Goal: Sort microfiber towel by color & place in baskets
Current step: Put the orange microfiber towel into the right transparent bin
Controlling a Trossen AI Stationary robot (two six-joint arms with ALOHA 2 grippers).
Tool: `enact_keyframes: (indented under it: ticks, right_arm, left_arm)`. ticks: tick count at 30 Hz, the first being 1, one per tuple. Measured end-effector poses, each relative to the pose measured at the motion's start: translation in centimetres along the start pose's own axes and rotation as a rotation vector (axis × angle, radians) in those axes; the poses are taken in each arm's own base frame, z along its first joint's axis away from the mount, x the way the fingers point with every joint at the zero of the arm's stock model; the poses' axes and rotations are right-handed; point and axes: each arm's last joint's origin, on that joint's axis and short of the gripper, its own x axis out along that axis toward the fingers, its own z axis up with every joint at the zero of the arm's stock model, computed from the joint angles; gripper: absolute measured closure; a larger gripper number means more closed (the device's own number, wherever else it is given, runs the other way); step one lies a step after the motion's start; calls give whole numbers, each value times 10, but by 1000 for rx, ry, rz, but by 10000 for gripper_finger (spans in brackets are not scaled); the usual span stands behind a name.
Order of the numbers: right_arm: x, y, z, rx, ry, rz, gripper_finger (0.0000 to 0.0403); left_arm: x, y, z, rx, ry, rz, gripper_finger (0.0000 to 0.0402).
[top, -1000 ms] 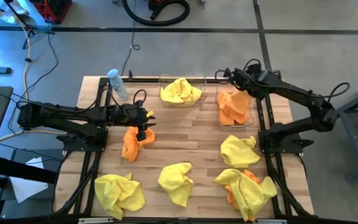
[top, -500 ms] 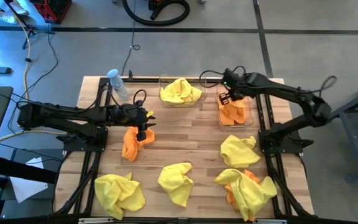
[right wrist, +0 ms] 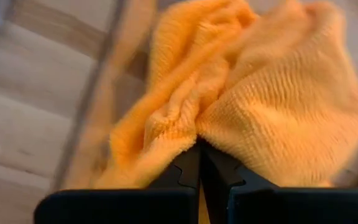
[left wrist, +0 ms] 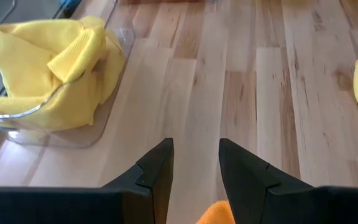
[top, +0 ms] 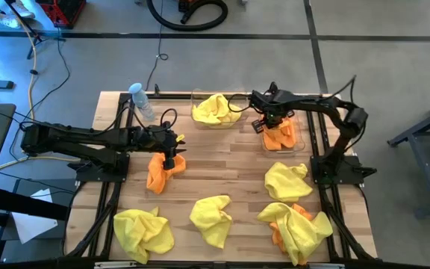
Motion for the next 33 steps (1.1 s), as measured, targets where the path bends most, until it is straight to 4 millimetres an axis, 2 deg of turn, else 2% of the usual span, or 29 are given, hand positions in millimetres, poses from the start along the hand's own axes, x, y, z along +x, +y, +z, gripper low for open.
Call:
enact_keyframes:
  ticks: [5,9,16,23,27,30,33]
  right_arm:
    - [14,5,7,3,8,41,403]
    - [12,5,7,6,0,30,403]
    - [-11,-4,2,-5,-46,48,392]
    - [-41,-18,-11,-1,-98,16,318]
    - [-56,-24,-26,-4,-169,-48,272]
    - [-51,-28,-49,6,-222,-16,247]
    - [-42,-35,-69,54,-291,95,234]
  left_arm:
    - [0,0,-2,-24,19,-1,287]
    - [0,0,-2,-30,23,-1,287]
    - [0,0,-2,-32,23,-1,287]
    - [0,0,-2,-32,23,-1,287]
    - [0,0,-2,-32,24,-1,287]
    - [0,0,-3,-31,31,-1,287]
    - [0,0,-3,-31,29,-1,287]
